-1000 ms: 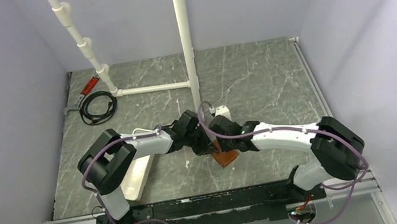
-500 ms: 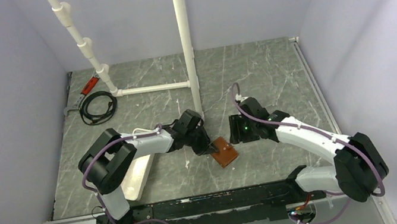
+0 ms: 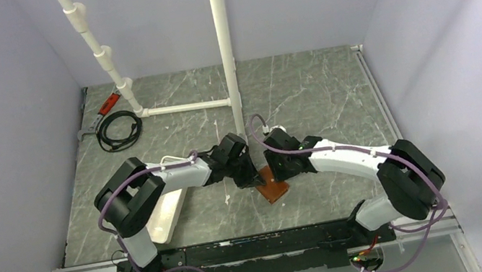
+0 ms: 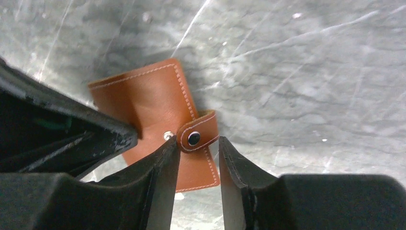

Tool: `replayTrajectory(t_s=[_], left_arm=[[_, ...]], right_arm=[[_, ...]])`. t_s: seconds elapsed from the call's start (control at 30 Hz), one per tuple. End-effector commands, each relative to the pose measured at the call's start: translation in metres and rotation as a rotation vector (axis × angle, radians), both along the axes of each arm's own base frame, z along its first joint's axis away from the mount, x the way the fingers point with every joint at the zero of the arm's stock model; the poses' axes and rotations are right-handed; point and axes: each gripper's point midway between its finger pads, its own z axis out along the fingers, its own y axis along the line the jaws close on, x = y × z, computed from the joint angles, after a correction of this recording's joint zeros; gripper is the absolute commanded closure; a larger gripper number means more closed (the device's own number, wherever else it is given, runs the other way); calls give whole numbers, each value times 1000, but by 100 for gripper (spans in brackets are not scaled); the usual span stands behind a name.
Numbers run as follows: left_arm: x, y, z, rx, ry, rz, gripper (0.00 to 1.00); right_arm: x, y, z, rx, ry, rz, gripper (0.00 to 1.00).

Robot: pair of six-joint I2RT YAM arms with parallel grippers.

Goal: Put the credit cards into the card holder
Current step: Open the card holder at the center of the board.

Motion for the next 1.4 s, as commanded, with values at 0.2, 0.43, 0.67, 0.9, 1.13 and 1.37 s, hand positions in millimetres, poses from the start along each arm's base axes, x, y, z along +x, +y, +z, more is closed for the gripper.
replayTrajectory(t_s=[0.2, 0.43, 0.67, 0.9, 1.13, 1.37], left_arm=[[-7, 50, -46, 302, -54, -13, 100], [8, 45, 0, 255, -281, -118, 49], [4, 25, 38, 96, -294, -163, 12], [-5, 21, 52, 91, -246, -86, 1], [1, 15, 77, 55, -238, 77, 2], [3, 13, 58, 171, -197, 26, 18]], right_arm=[[40, -10, 7, -74, -183, -88, 91], [23, -15, 47, 79, -142, -157, 100], [-3, 20, 76, 470, 32, -98, 100], [-3, 29, 93, 591, 24, -162, 100], [-4, 31, 99, 651, 13, -199, 100], [-2, 31, 111, 678, -15, -205, 100]])
